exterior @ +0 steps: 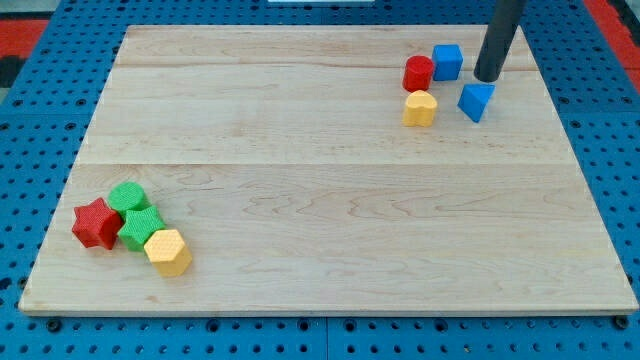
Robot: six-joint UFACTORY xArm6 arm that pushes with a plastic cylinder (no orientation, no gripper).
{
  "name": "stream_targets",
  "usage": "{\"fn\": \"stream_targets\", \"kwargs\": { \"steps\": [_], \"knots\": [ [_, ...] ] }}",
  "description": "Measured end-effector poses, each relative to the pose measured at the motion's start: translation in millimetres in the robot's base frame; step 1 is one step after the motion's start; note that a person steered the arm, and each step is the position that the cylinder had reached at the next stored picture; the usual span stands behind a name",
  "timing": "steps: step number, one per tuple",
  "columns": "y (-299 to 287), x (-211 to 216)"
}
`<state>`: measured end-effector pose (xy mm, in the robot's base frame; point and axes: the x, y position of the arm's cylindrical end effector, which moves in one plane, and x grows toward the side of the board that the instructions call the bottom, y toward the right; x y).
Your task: Put the blue cube at the top center
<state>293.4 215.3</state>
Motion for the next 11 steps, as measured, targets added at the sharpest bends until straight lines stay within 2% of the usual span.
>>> {"fn": "stream_targets", "kwargs": {
  "steps": [2, 3, 4, 6, 7, 8, 9, 10, 11],
  "knots": [
    [-120.8, -36.7],
    [-78.4, -37.0],
    [-72.7, -67.8],
    [-183.9, -67.8],
    [-154.3, -29.6],
    [-162.4, 6.9],
    [-205.8, -19.7],
    [-213.6, -31.2],
    [-125.2, -42.9]
  ]
}}
